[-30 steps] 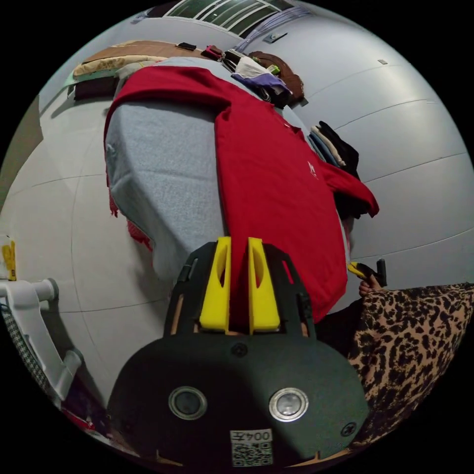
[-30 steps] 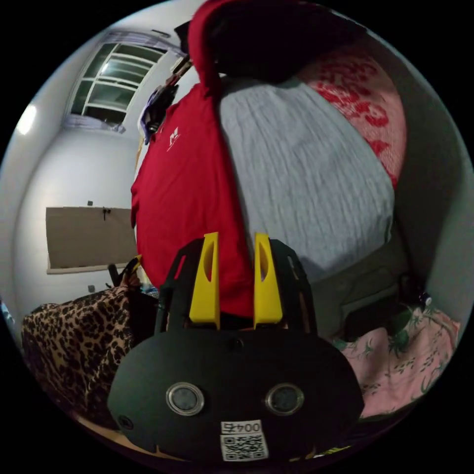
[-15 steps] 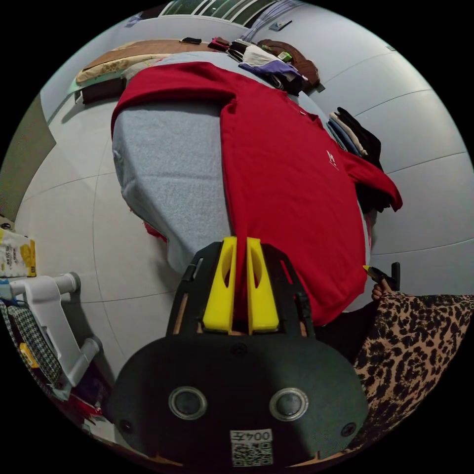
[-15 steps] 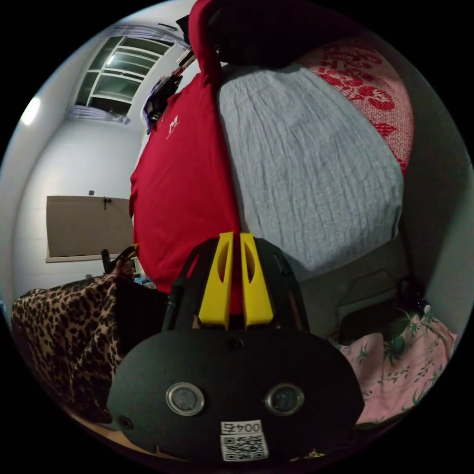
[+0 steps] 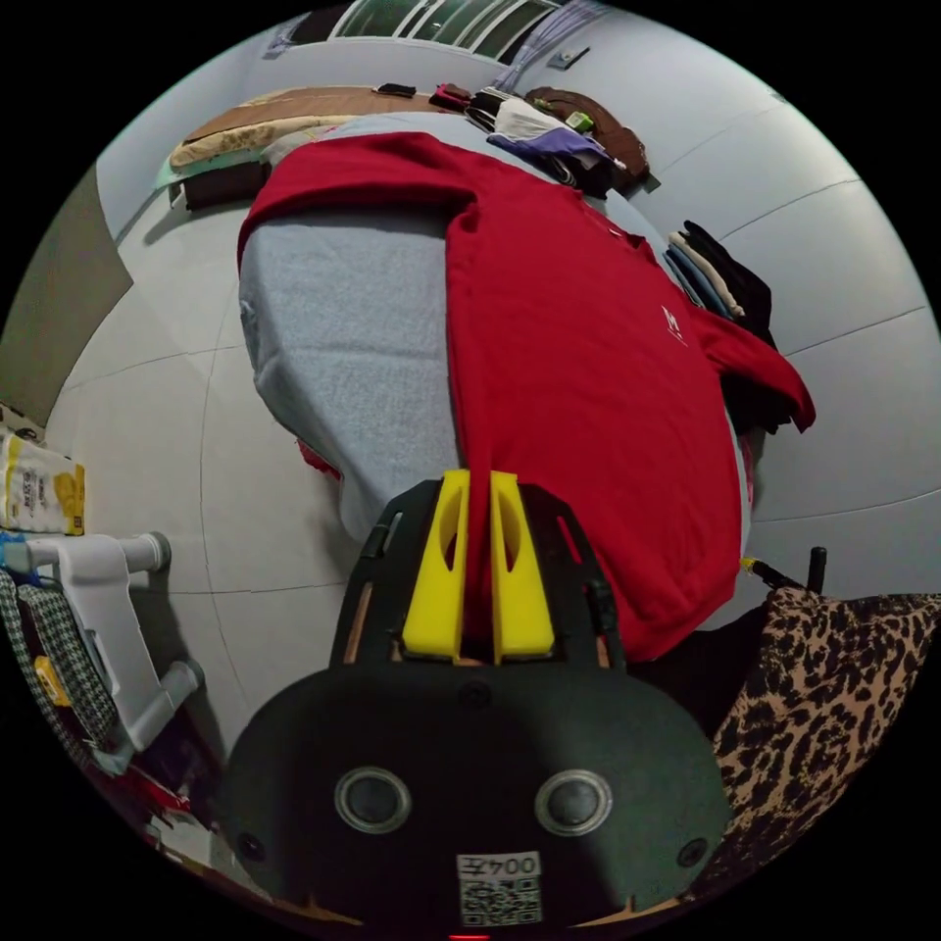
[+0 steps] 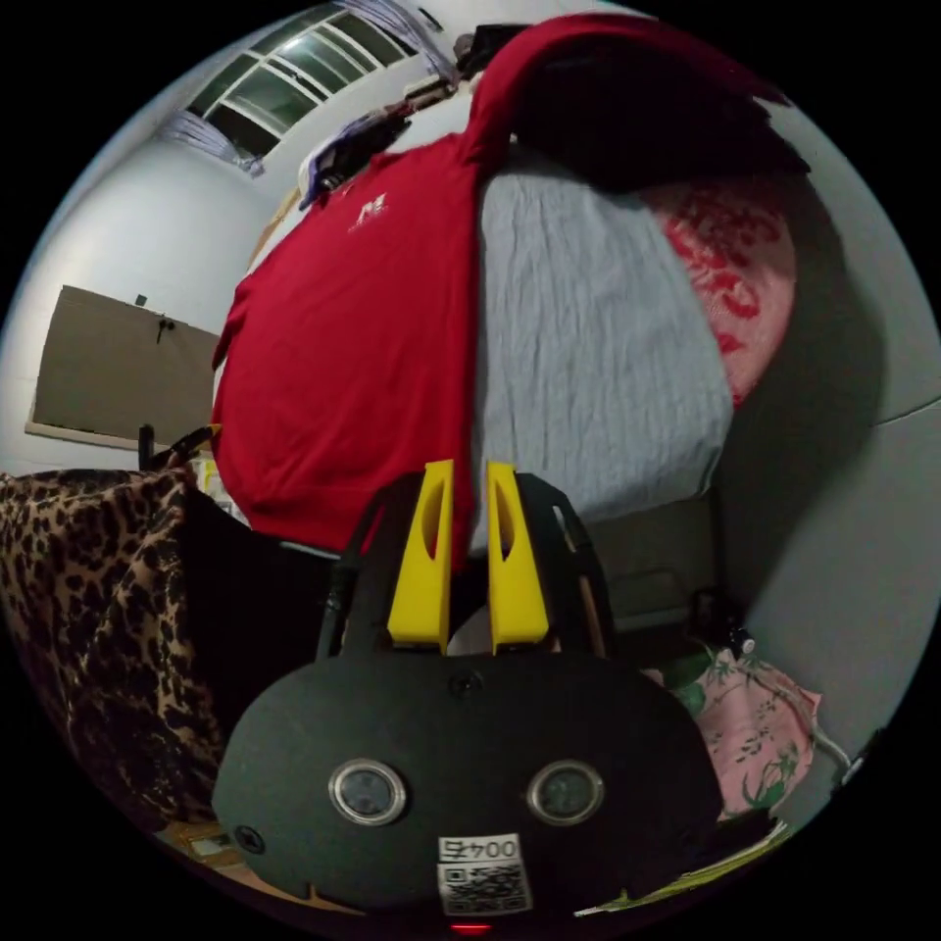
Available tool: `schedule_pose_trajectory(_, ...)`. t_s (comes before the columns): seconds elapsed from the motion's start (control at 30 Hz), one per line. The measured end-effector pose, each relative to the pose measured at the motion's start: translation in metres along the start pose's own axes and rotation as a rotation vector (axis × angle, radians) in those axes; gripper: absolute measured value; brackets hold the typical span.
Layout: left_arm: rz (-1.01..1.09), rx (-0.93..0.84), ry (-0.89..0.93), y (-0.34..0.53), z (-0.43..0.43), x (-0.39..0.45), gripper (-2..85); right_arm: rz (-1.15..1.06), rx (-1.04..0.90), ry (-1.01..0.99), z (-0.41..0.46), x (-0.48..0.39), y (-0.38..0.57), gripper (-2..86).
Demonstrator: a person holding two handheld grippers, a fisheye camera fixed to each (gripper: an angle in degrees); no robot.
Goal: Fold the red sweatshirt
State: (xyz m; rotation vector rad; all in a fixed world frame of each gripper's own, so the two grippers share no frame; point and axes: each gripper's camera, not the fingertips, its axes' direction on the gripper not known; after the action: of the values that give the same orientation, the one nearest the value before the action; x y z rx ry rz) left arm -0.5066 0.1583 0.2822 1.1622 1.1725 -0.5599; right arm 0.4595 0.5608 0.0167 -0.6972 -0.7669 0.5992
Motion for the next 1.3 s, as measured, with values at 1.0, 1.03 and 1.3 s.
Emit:
schedule_pose_trajectory(1.0, 0.116, -0.122, -0.135, 0.022, 0.189, 0.081, 1.7, -0.407, -0.061, 0.743, -0.165, 0.062, -0.272, 4.1)
schedule_pose_trajectory(1.03, 0.124, -0.123, -0.136, 0.022, 0.191, 0.081, 1.7, -0.423, -0.083, 0.712, -0.173, 0.056, -0.269, 4.1)
schedule_pose_trajectory(1.3, 0.227, -0.165, -0.035, 0.011, 0.217, 0.053, 5.1, -0.609, -0.084, -0.355, -0.215, -0.054, -0.224, 4.2)
